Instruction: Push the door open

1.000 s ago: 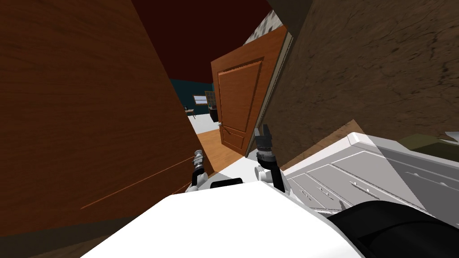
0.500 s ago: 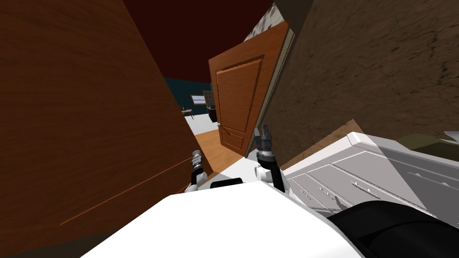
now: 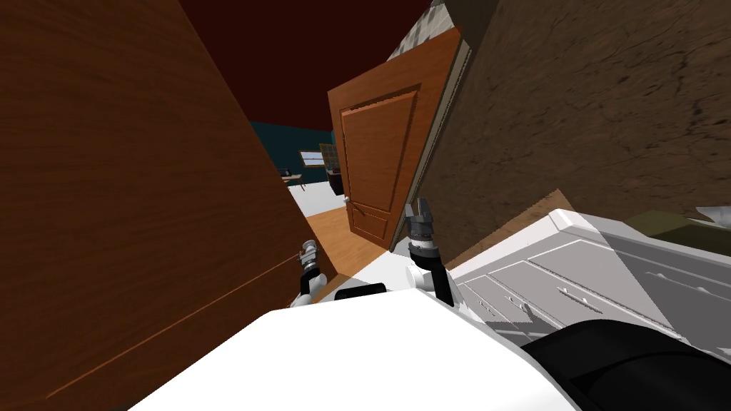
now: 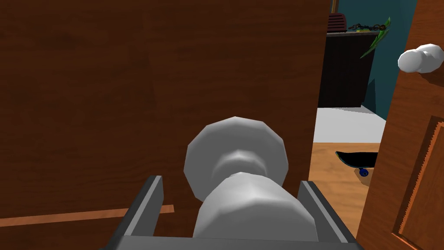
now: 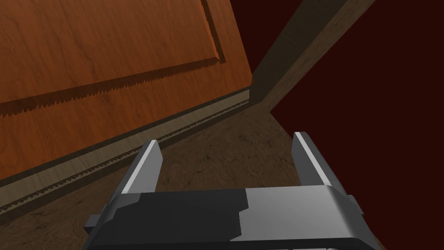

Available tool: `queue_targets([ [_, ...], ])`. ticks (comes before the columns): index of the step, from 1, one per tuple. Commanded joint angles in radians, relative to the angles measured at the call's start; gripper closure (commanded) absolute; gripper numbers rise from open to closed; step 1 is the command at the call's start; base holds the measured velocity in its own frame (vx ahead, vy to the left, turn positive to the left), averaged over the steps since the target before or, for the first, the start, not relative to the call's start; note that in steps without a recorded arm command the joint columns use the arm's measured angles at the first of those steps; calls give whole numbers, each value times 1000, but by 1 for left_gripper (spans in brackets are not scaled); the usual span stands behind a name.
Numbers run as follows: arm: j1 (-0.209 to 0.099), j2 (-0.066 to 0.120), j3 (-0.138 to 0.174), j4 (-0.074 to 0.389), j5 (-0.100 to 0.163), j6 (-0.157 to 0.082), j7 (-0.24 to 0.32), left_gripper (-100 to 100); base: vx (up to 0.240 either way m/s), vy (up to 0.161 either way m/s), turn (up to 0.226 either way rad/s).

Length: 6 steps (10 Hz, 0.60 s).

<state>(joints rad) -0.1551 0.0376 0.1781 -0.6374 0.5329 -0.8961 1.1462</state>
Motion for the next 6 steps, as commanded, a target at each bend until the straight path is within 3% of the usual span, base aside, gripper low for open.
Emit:
queue_targets([
  [1,-12,13,47,1,4,-16,-9,100,87,24,-73],
  [4,-19,14,94,5,3,-23,-15,100,73,28,-57],
  [5,-19,14,94,5,3,-23,-15,100,53,26,-5],
  [6,-22,15,118,7,2,-27,-18,100,54,20,-72],
])
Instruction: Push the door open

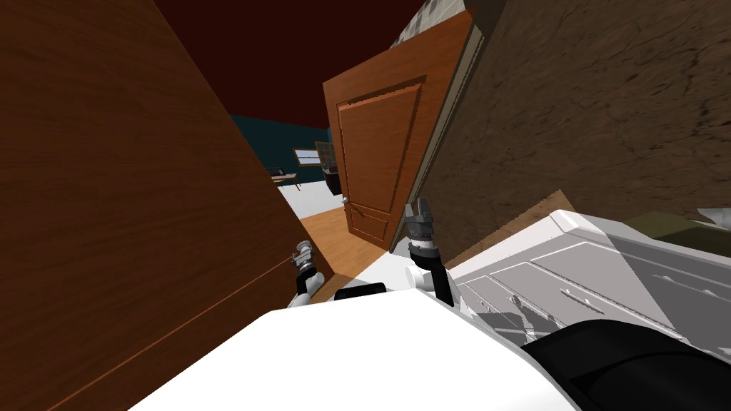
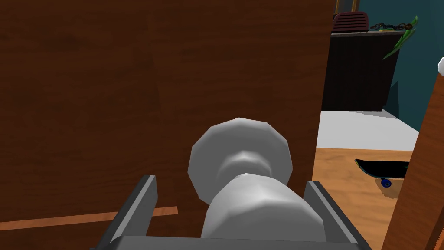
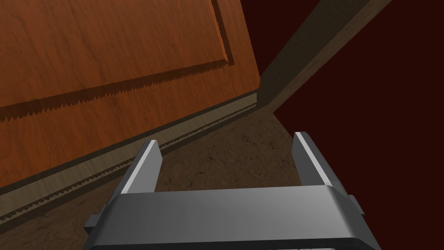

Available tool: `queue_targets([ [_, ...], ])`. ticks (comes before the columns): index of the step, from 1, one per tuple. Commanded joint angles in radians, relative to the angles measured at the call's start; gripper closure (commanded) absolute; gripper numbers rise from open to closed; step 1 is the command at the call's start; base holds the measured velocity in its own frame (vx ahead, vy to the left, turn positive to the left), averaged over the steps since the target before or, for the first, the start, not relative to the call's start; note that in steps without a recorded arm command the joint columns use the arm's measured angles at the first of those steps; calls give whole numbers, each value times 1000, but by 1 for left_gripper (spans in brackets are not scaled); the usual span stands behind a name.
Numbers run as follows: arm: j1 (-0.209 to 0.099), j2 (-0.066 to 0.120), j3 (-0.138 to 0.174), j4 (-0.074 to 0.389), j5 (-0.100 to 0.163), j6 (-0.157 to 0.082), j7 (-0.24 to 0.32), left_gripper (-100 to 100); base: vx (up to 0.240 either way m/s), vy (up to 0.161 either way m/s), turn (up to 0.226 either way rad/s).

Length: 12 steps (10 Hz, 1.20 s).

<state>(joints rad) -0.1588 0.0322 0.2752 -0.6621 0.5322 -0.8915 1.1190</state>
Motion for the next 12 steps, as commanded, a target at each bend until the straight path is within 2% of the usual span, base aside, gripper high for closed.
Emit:
queue_targets([
  [1,-18,20,21,32,3,-32,9,100,38,16,-42],
  [2,-22,20,45,34,2,-35,6,100,50,18,-58],
  [3,-22,20,45,34,2,-35,6,100,40,14,-28],
  [8,-40,13,168,44,-2,-54,-11,100,83,45,-78],
  [12,-40,13,168,44,-2,-54,-11,100,24,9,-3],
])
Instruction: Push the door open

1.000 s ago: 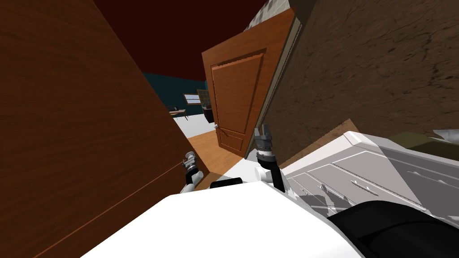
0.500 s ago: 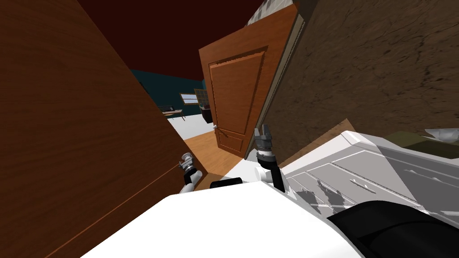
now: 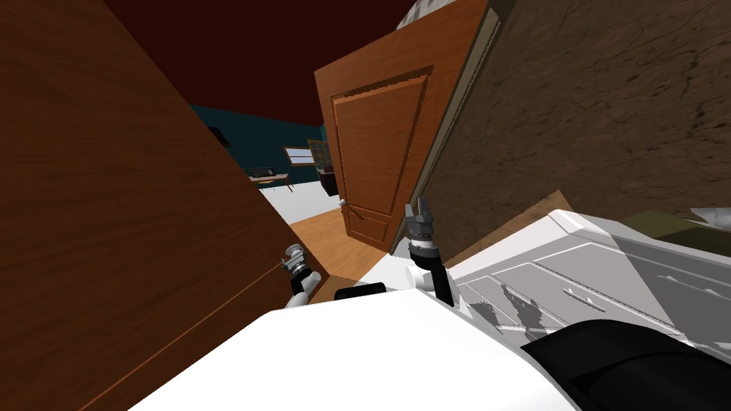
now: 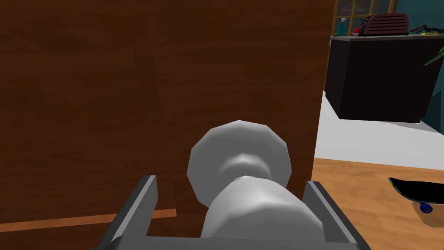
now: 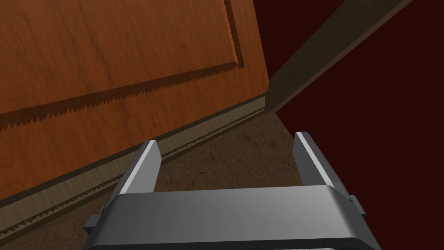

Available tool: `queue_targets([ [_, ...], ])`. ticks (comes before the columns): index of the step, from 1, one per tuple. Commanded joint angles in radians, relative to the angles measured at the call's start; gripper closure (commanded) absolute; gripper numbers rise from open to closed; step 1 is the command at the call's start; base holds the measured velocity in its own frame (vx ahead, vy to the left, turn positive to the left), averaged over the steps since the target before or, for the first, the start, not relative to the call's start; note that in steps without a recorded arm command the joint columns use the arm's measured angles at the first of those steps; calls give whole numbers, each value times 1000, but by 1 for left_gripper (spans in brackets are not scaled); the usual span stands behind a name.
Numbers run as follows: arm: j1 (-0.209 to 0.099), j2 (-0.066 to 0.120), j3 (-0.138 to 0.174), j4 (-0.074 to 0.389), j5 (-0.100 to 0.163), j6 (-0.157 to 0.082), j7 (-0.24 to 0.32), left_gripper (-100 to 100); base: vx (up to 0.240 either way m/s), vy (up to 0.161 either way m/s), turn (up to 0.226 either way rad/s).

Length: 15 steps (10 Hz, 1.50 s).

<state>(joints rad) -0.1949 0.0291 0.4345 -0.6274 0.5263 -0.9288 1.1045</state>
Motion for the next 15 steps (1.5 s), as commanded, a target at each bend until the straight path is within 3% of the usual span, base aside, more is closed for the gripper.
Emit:
queue_targets([
  [1,-8,14,34,12,3,-20,0,100,11,0,-61],
  [4,-8,14,34,12,3,-20,0,100,15,12,-12],
  [7,-18,5,106,18,1,-31,-9,100,69,37,-76],
  [11,-18,5,106,18,1,-31,-9,100,23,12,-2],
  [12,-21,1,129,20,0,-35,-12,100,22,10,-66],
  [14,-21,1,129,20,0,-35,-12,100,23,13,-17],
  [15,-25,-3,151,22,-1,-38,-15,100,29,26,-49],
])
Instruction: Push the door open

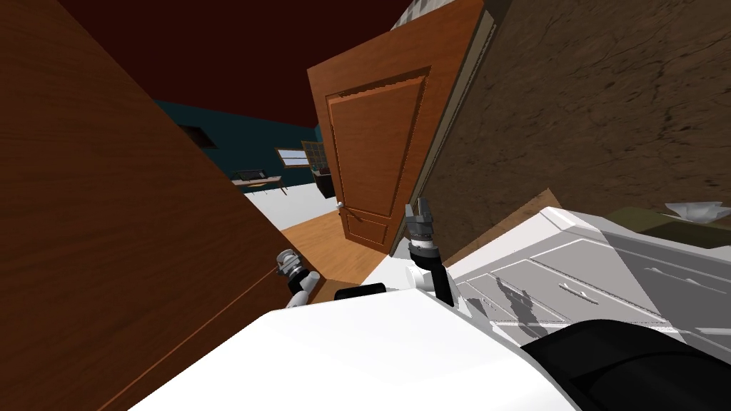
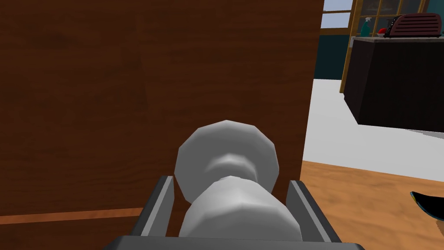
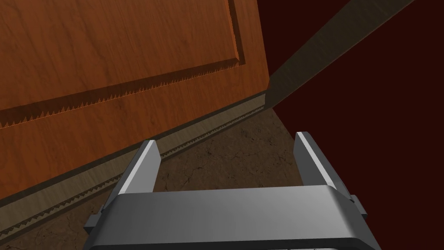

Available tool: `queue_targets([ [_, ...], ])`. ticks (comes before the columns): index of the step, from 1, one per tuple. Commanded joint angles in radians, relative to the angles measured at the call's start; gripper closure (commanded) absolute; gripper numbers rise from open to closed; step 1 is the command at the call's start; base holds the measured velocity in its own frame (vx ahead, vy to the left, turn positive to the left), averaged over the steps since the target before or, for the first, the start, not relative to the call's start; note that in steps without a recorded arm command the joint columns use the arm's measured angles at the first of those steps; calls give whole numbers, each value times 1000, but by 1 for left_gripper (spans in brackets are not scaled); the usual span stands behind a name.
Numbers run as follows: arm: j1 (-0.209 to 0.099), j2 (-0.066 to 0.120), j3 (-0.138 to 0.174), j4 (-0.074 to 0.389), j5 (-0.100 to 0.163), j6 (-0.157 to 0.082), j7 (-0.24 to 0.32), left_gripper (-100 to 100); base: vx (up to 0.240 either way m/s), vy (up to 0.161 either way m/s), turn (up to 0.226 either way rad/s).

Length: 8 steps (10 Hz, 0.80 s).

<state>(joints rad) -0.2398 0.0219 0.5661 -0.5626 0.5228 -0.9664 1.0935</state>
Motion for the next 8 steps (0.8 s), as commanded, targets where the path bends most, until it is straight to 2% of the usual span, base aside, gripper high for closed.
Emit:
queue_targets([
  [1,20,4,19,-43,3,0,-4,100,36,22,-24],
  [2,20,4,19,-14,3,0,-4,100,29,9,13],
  [3,20,4,19,-36,3,0,-4,100,7,-6,12],
  [8,5,-19,122,-34,-1,-16,-18,100,71,39,-64],
])
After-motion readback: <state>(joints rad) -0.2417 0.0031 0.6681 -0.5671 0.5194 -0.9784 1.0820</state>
